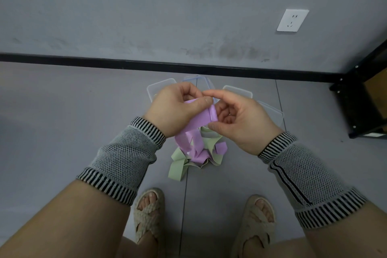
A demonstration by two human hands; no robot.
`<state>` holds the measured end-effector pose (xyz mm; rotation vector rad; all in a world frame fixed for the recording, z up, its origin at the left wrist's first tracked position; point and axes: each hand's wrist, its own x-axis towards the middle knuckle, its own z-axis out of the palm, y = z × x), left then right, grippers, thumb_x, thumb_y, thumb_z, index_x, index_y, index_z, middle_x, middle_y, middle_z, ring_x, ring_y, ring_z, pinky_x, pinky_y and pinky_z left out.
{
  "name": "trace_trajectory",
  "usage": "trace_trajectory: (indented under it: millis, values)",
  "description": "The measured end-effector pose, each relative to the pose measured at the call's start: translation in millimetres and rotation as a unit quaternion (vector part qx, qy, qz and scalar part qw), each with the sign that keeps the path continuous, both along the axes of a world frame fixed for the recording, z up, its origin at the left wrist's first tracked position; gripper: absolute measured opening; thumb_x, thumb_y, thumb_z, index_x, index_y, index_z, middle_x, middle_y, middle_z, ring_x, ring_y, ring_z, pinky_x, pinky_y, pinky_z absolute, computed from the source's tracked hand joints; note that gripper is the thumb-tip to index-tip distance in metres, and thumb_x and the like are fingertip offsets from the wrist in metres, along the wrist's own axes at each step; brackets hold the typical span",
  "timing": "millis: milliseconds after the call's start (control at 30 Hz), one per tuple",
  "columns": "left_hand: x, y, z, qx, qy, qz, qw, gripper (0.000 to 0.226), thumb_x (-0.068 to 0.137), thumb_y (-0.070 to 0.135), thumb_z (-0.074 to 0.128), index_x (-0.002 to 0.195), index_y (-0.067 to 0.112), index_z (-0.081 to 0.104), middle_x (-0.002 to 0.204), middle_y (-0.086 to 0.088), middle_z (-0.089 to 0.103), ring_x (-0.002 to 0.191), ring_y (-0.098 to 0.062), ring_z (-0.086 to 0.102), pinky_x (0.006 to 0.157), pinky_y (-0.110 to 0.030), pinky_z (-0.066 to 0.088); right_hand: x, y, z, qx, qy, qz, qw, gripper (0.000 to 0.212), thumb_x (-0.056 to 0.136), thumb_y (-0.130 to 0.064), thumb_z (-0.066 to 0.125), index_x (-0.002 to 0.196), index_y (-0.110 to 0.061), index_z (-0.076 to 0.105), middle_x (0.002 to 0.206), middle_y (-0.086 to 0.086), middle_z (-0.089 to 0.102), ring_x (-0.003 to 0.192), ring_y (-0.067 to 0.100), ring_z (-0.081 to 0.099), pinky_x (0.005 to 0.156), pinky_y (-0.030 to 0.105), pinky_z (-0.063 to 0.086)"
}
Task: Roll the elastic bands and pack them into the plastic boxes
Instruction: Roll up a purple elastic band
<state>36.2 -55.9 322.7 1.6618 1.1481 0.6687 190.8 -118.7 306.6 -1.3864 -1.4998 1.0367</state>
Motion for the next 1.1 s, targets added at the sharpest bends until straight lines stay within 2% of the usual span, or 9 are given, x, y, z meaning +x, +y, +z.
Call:
trace_trajectory:
  millis: [67, 167, 300, 433, 600, 767, 900, 1000, 1100]
  values:
    - [0, 0, 1, -0.008, -0.007, 0.013, 1.0, 0.018, 0.078, 0.021, 0.075, 0.067, 0.019, 0.061, 0.07, -0.008, 0.064, 0.06, -0.01, 0.053, 0.057, -0.021, 0.044, -1, -1, 0, 0.005, -0.006, -0.001, 1.0, 0.066, 0.073, 0.005, 0.072, 0.108, -0.049, 0.055, 0.081, 0.008, 0.059, 0.067, 0.014, 0.054, 0.068, 0.023, 0.051]
    - [1, 0, 4, -0.019, -0.009, 0.028, 0.999, 0.016, 0.077, 0.017, 0.075, 0.068, 0.016, 0.062, 0.067, -0.006, 0.063, 0.057, -0.009, 0.052, 0.053, -0.016, 0.043, -3, -2, 1, 0.009, -0.017, -0.002, 1.0, 0.067, 0.074, 0.004, 0.071, 0.109, -0.049, 0.053, 0.082, 0.008, 0.059, 0.069, 0.016, 0.055, 0.069, 0.022, 0.051]
    - [-2, 1, 5, -0.056, -0.036, 0.042, 0.997, 0.014, 0.078, 0.016, 0.074, 0.068, 0.016, 0.064, 0.066, -0.005, 0.064, 0.06, -0.014, 0.056, 0.06, -0.026, 0.048, -5, -1, 0, 0.004, 0.011, 0.004, 1.0, 0.073, 0.074, 0.007, 0.071, 0.115, -0.049, 0.049, 0.081, -0.006, 0.058, 0.073, 0.013, 0.057, 0.071, 0.023, 0.05]
    - [-7, 4, 4, -0.103, -0.078, 0.037, 0.991, 0.012, 0.078, 0.015, 0.074, 0.069, 0.014, 0.065, 0.069, -0.008, 0.065, 0.063, -0.018, 0.058, 0.063, -0.029, 0.049, -2, -1, 3, -0.003, 0.063, 0.001, 0.998, 0.071, 0.074, 0.011, 0.07, 0.121, -0.037, 0.047, 0.086, 0.001, 0.06, 0.077, 0.012, 0.06, 0.073, 0.025, 0.053]
    - [-8, 5, 3, -0.132, -0.103, 0.02, 0.986, 0.009, 0.078, 0.012, 0.072, 0.073, 0.01, 0.064, 0.074, -0.012, 0.067, 0.068, -0.021, 0.06, 0.066, -0.031, 0.051, -5, -2, 5, -0.004, 0.079, 0.009, 0.997, 0.061, 0.074, 0.011, 0.07, 0.113, -0.032, 0.054, 0.084, 0.0, 0.06, 0.076, 0.01, 0.058, 0.073, 0.026, 0.053]
    - [-8, 4, 3, -0.099, -0.048, 0.003, 0.994, 0.013, 0.075, 0.018, 0.075, 0.071, 0.015, 0.063, 0.069, -0.004, 0.067, 0.061, -0.012, 0.06, 0.059, -0.023, 0.049, -4, -3, 4, -0.025, 0.093, 0.02, 0.995, 0.057, 0.073, 0.015, 0.068, 0.106, -0.029, 0.054, 0.084, 0.0, 0.064, 0.073, 0.012, 0.062, 0.069, 0.023, 0.052]
    - [-9, 2, 5, -0.078, 0.012, -0.006, 0.997, 0.018, 0.074, 0.024, 0.077, 0.074, 0.012, 0.063, 0.067, -0.003, 0.064, 0.057, -0.007, 0.056, 0.054, -0.018, 0.047, -4, -4, 1, -0.022, 0.063, 0.018, 0.998, 0.058, 0.072, 0.014, 0.065, 0.105, -0.032, 0.052, 0.083, 0.01, 0.064, 0.071, 0.017, 0.06, 0.069, 0.027, 0.052]
    - [-9, 0, 9, -0.066, 0.014, -0.005, 0.998, 0.022, 0.073, 0.024, 0.078, 0.079, 0.009, 0.064, 0.071, -0.005, 0.067, 0.059, -0.009, 0.059, 0.053, -0.018, 0.049, -3, -4, 0, -0.015, 0.031, 0.015, 0.999, 0.06, 0.071, 0.012, 0.066, 0.104, -0.036, 0.052, 0.077, 0.002, 0.06, 0.067, 0.013, 0.057, 0.067, 0.023, 0.051]
    - [-6, -1, 9, -0.054, 0.001, 0.001, 0.999, 0.02, 0.071, 0.022, 0.079, 0.076, 0.01, 0.063, 0.073, -0.011, 0.069, 0.062, -0.011, 0.059, 0.057, -0.021, 0.049, -4, -4, -1, 0.002, -0.021, 0.016, 1.0, 0.062, 0.071, 0.009, 0.068, 0.101, -0.043, 0.052, 0.075, -0.007, 0.056, 0.066, 0.009, 0.056, 0.066, 0.021, 0.051]
